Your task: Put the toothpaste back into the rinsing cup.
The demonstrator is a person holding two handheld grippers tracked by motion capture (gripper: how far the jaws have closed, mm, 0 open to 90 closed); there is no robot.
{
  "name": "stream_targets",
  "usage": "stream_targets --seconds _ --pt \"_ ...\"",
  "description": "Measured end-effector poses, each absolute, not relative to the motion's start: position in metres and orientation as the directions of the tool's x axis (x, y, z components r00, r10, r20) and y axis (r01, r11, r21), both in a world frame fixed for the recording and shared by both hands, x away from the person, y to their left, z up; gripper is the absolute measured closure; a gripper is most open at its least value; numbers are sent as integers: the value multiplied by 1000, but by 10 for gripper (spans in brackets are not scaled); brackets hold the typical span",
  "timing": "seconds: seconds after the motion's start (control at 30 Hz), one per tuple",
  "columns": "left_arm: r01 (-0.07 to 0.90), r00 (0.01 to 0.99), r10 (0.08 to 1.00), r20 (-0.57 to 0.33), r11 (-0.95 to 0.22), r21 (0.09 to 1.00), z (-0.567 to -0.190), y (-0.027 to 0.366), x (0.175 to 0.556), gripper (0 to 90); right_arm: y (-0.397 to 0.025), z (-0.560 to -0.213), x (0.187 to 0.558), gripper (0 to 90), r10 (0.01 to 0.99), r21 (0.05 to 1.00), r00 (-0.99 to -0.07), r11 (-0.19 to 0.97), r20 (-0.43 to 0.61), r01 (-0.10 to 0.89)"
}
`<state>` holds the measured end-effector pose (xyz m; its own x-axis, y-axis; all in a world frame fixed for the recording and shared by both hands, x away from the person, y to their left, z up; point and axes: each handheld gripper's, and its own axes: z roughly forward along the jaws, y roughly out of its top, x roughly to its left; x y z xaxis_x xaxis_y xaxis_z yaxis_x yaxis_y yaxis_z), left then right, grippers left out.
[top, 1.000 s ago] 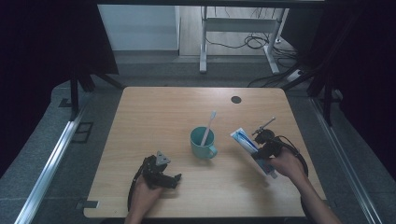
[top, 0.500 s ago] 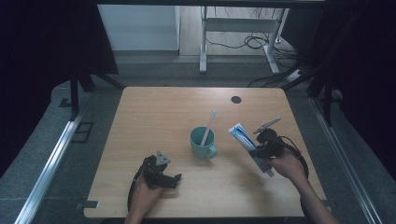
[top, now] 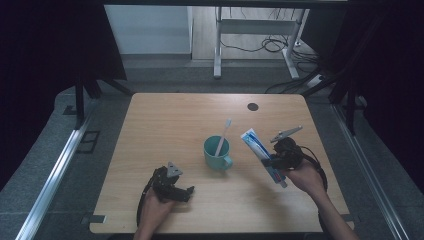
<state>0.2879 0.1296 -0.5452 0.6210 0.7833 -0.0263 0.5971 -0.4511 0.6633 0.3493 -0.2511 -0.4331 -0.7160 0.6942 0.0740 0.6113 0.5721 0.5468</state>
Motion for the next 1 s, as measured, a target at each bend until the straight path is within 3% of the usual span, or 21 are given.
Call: stream_targets --seconds 1.0 --pt "594 626 780 -22 -458 662 -545 130 288 0 -230 -411 344 722 653 738 -754 474 71 480"
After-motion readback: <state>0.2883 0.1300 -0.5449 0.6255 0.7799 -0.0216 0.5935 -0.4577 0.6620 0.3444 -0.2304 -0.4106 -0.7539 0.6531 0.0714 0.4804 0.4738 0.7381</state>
